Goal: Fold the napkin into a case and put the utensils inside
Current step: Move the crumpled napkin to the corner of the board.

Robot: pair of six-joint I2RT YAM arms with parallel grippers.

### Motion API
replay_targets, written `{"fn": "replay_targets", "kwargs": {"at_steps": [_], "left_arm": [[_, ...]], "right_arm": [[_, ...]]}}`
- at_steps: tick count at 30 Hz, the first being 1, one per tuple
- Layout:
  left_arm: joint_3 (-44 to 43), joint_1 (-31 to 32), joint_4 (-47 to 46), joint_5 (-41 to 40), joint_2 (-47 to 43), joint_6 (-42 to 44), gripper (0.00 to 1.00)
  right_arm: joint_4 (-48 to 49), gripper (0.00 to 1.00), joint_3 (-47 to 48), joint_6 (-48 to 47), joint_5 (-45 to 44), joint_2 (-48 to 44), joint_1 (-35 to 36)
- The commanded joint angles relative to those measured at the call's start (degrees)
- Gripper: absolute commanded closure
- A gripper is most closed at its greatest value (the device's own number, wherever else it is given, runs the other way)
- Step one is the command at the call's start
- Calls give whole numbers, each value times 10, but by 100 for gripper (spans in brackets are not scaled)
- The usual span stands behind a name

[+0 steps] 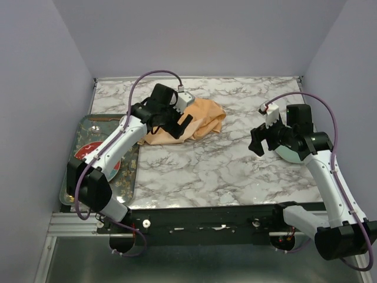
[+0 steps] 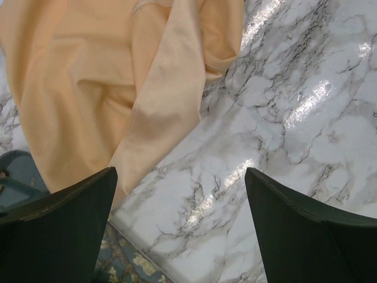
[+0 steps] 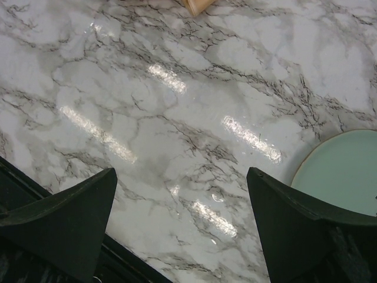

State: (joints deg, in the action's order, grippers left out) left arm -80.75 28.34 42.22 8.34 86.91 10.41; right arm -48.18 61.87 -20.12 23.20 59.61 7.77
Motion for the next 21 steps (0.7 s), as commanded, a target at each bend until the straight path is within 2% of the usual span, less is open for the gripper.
{"fn": "replay_targets", "kwargs": {"at_steps": [1,9,12,15,17,19,20,21], "left_arm": [[24,55,-73,-57,41,45,1],[-12,92,-114,-78,162,41,1],[-22,98,-129,-109,202,50,2],[-41,98,-136,-133,243,58,7],[-52,99,-142,-143,264,64,21],[-56,102,-143,-139,267,75,29],[-59,104,-143,-134,264,77,45],[-59,107,-142,-115,259,87,55]], "right_arm": [[-16,0,6,-11,-14,12,-1],[-20,0,9,-19,-8,38,-2],[-17,0,17,-24,-13,50,-2],[-23,0,31,-28,-16,68,-5],[-31,0,46,-28,-12,85,-9],[-38,0,59,-27,-8,95,-13],[-41,0,63,-24,-6,98,-18],[-44,0,66,-23,-3,109,-21]]}}
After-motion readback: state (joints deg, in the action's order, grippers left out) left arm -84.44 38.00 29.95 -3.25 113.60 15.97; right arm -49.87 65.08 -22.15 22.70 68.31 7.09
